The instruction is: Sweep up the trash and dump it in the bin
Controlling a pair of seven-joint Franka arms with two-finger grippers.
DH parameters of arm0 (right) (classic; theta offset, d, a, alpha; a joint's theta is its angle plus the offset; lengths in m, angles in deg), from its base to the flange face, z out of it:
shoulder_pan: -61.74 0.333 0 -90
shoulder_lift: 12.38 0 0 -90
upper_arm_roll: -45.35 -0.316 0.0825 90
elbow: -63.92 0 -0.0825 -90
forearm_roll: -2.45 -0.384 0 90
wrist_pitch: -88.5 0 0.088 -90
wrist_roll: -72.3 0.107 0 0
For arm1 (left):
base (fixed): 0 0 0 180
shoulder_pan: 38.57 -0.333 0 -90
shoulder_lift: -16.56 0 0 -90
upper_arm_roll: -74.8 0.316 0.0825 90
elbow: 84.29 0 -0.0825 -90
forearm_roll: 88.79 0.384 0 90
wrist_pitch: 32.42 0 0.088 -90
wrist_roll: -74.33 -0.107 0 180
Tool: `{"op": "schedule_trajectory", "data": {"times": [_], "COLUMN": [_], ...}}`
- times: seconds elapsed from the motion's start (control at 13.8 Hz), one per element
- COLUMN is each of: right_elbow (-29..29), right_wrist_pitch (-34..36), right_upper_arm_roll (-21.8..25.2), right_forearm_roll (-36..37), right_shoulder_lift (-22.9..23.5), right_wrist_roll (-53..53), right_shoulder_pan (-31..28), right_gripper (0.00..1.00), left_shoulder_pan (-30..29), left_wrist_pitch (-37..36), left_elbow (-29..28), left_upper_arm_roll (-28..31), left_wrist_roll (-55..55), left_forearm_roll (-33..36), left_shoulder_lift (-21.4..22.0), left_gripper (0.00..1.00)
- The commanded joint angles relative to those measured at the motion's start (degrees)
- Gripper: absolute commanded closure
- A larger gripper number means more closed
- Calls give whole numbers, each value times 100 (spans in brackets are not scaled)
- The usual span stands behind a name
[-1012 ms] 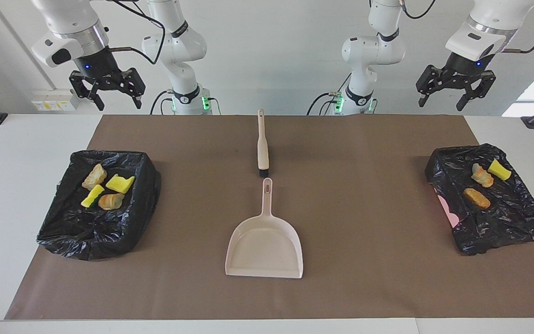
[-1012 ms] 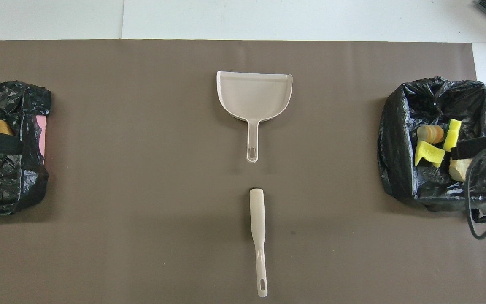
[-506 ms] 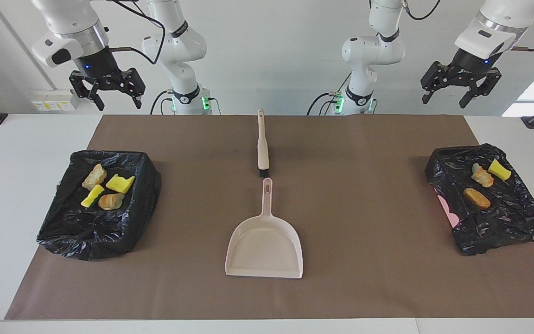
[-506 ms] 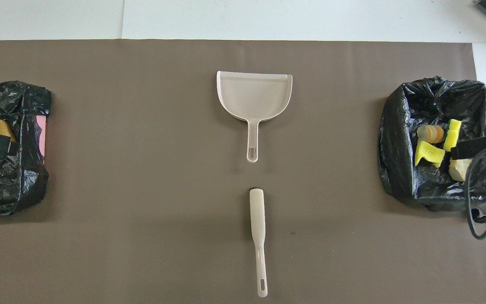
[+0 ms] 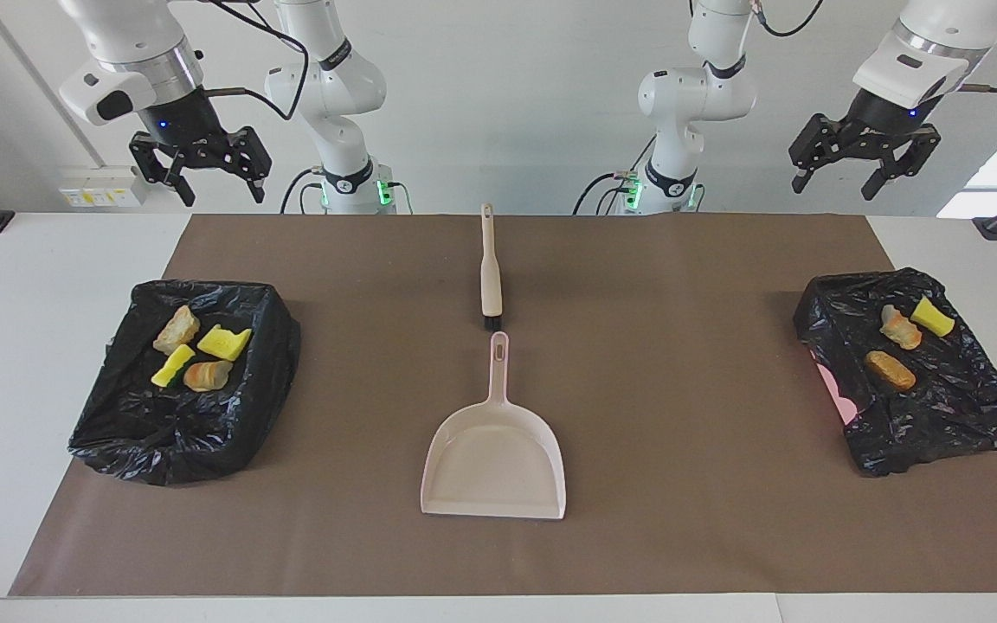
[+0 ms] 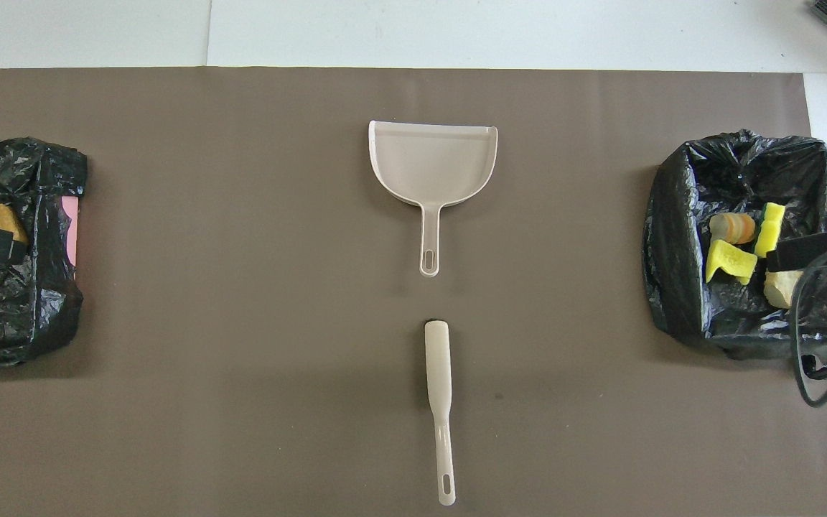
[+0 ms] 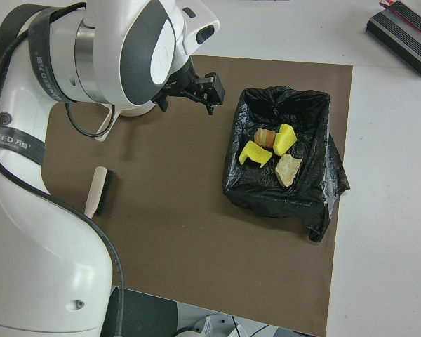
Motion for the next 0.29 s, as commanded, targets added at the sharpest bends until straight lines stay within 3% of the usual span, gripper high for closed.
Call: {"op": "schedule_trajectory", "data": {"times": [0.0, 0.22], "right_elbow": [240, 241], "right_wrist_pitch": [-223, -233], "right_upper_arm_roll": [-32, -32], "right_forearm_roll": [44, 44], "right_shoulder_lift": [-152, -152], "right_wrist_roll": [-145, -145], "right_shoulder_pan": [-72, -72], "right_gripper": [0, 0], "left_shoulder_pan": [-67, -67], "left_wrist_pitch": [-109, -108], "left_elbow": [118, 118], "left_upper_arm_roll": [-65, -65], "left_wrist_roll": [66, 57], "left_forearm_roll": [99, 99], "left_shoulder_lift": [-40, -23], "left_gripper": [0, 0]}}
